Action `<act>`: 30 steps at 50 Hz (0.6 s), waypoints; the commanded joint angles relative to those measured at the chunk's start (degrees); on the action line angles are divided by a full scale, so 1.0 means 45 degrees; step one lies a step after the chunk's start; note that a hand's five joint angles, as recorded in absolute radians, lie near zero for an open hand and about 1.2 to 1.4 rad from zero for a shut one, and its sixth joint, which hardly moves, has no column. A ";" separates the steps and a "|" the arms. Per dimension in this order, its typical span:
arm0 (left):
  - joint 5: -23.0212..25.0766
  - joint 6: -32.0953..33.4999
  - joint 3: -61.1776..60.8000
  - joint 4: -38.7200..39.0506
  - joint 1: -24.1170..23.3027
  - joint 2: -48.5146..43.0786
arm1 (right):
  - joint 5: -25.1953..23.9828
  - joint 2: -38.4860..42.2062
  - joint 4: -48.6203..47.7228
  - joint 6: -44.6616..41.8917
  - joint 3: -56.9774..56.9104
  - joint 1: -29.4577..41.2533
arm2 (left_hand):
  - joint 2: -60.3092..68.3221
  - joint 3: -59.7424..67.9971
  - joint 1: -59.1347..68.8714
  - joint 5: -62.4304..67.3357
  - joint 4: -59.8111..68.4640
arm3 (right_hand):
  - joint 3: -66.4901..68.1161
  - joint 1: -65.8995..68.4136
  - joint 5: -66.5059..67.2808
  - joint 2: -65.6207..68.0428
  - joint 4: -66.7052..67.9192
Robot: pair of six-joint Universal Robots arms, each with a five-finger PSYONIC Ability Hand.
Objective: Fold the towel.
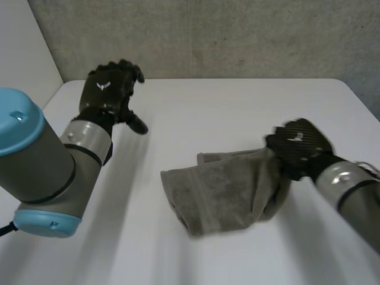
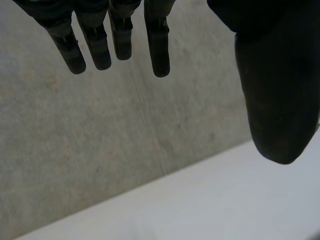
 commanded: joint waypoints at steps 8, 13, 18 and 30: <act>0.0035 -0.1417 -0.0152 0.0009 0.0028 0.0443 | 0.1439 0.3093 -0.0386 0.1196 -0.1137 0.6484 | -0.0796 -0.0884 -0.0960 -0.0569 -0.0906 | -0.0374 0.0173 -0.0157 -0.0133 -0.0403; 0.0054 -0.1417 -0.0504 0.0009 0.0048 0.0228 | 0.2164 0.3058 -0.0386 0.1587 -0.1176 0.6328 | -0.0796 -0.0884 -0.0960 -0.0569 -0.0906 | -1.4833 -1.4285 -1.4615 -1.4591 -1.4861; 0.0074 -0.1437 -0.0602 0.0009 -0.0166 -0.0552 | 0.2262 0.1754 -0.0269 0.3632 -0.1216 0.5591 | -0.0796 -0.0884 -0.0960 -0.0569 -0.0906 | -1.4833 -1.4285 -1.4615 -1.4591 -1.4861; 0.0074 -0.1728 -0.0796 -0.0652 -0.1435 -0.1373 | 0.1110 0.0402 -0.0191 0.5532 -0.1020 0.2539 | -0.0759 -0.0846 -0.0923 -0.0531 -0.0869 | -1.4833 -1.4285 -1.4615 -1.4591 -1.4861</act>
